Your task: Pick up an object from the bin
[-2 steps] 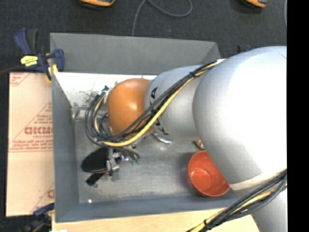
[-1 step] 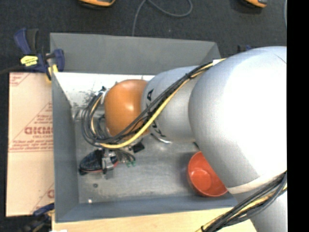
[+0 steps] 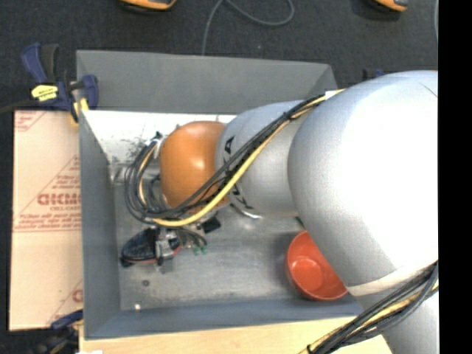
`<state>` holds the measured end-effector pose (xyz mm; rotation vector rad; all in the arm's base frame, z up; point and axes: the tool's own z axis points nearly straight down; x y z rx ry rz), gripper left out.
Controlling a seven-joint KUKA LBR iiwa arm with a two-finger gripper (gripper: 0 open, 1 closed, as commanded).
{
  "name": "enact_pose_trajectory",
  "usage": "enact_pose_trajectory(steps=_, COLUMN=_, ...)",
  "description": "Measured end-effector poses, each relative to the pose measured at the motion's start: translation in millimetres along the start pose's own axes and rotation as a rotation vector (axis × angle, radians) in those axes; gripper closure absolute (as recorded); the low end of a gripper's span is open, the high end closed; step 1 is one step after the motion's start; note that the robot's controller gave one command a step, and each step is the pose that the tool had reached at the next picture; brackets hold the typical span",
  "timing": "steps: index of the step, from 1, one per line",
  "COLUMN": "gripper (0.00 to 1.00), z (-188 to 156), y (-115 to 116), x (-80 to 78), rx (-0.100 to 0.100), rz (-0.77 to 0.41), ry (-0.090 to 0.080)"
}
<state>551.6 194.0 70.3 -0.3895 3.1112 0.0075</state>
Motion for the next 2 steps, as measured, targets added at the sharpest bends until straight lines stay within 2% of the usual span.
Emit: enact_pose_trajectory(steps=2, gripper=1.00, z=-51.4, y=-0.2, x=-0.4, rx=0.001, rz=0.001, ry=0.000)
